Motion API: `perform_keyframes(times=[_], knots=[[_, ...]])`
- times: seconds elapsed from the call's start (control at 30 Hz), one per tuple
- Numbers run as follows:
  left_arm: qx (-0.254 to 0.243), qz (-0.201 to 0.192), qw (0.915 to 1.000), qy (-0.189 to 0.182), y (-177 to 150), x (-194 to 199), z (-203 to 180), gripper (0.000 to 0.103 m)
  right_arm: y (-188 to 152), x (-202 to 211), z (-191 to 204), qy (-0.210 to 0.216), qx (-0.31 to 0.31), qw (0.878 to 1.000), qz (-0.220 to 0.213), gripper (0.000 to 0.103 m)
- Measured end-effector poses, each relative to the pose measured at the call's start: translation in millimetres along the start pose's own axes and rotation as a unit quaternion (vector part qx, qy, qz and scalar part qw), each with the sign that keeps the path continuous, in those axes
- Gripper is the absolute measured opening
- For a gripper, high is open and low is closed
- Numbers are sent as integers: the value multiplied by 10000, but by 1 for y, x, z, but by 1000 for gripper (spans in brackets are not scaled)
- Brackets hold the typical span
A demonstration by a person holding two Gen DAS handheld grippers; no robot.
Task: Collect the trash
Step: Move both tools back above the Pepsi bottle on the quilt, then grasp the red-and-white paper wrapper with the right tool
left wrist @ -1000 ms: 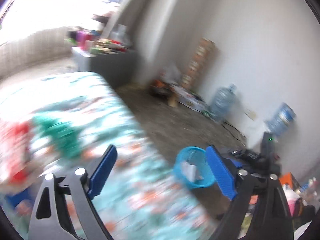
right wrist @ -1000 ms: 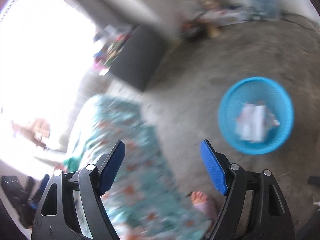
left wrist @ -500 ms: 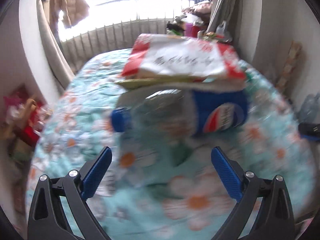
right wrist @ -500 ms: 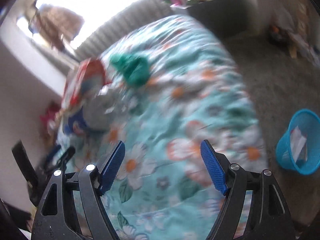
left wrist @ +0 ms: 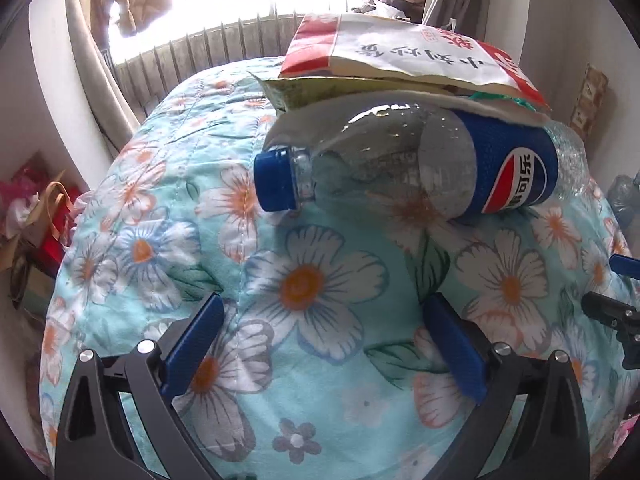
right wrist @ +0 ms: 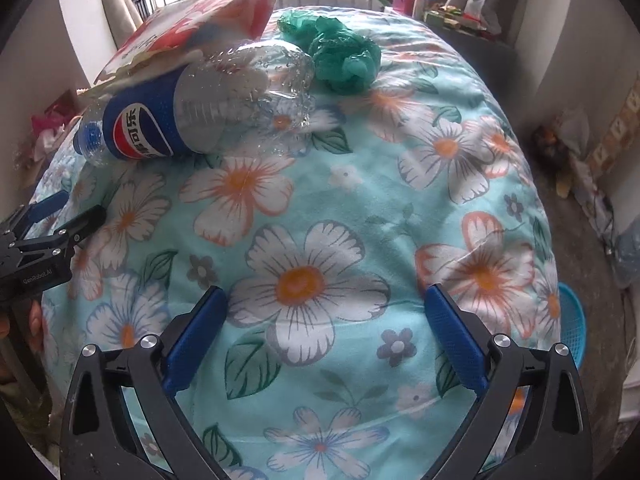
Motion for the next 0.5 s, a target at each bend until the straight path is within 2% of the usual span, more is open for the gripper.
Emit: perform_keyframes(times=[0.5], knots=[[-79,-16,9999,75,-2,3,-9,99,0,5,0,-170,-82,9995,264,95]])
Point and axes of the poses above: each gripper's, at about its wrist camera, not at the fingertips, and x roughly against the way its jaws point, z to its left, y to its top, the point moved 2 cm from there along -x, roughly the way its jaws point, and after that the axes turned 5 degrees about -y, right-handed, at the moved point
